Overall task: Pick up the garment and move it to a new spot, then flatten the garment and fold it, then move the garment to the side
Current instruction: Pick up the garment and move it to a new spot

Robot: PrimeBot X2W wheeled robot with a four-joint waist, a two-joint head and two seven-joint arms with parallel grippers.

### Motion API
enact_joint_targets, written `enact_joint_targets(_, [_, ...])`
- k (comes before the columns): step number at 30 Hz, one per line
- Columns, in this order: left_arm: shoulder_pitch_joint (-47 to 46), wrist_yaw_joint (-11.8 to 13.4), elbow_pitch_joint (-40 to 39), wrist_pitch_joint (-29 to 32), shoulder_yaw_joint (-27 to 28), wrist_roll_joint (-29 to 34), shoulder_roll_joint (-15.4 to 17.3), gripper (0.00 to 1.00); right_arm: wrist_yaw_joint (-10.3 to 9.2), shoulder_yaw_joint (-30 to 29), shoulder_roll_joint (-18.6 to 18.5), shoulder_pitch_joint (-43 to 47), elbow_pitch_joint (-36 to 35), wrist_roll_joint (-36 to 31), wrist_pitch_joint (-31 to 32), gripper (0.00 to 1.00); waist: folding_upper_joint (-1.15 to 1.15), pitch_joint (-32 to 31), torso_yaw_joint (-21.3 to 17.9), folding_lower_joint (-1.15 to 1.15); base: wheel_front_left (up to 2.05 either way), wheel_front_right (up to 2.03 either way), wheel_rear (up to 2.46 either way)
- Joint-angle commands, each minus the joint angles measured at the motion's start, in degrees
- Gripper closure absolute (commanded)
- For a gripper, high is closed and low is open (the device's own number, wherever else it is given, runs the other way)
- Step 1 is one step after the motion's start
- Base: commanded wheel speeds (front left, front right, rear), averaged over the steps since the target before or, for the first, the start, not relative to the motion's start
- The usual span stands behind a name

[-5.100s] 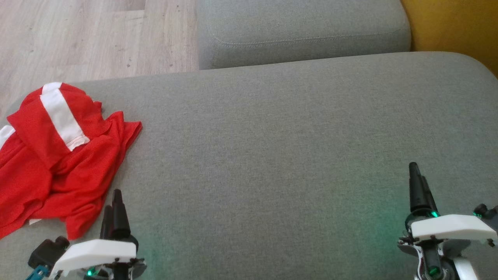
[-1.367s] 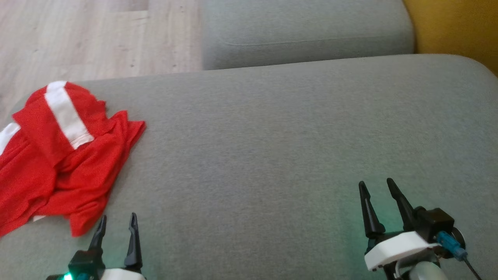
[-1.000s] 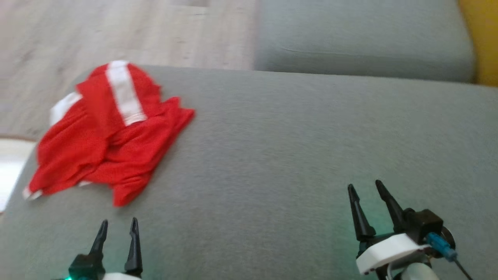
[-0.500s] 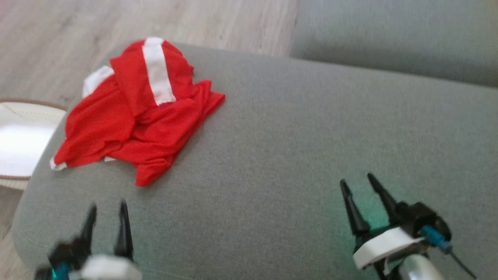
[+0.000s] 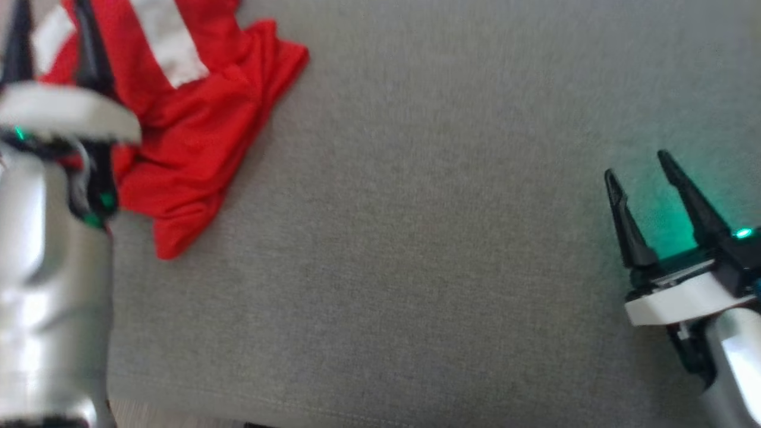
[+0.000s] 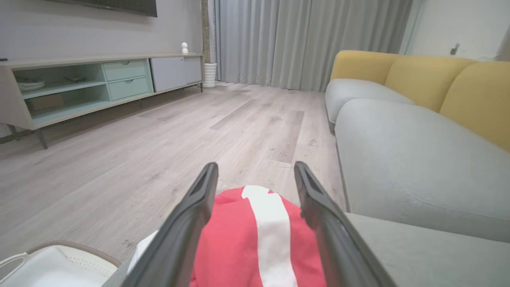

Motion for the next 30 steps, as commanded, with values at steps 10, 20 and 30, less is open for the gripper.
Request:
enact_joint_targets(10, [-14.67, 4.18, 21.73, 1.30, 3.30, 0.63, 6.12, 0.00, 0.44, -2.06, -4.76, 5.34, -15.83, 0.44, 2.90, 0.00, 0.00, 10.96, -4.65, -0.03, 0.00, 0.00, 0.00])
enact_joint_targets(20, [-19.07, -0.75, 34.02, 1.12, 1.48, -0.47, 4.88, 1.00, 0.44, -3.73, -3.81, 7.90, -19.12, 0.25, 3.99, 0.00, 0.00, 10.61, -5.70, -0.03, 0.00, 0.00, 0.00])
enact_joint_targets(30, [-22.10, -3.81, 32.08, -6.07, -1.19, 1.00, 7.98, 1.00, 0.44, -0.50, -0.48, 6.49, -13.67, 0.87, 1.99, 0.00, 0.00, 1.84, -7.17, -0.03, 0.00, 0.00, 0.00])
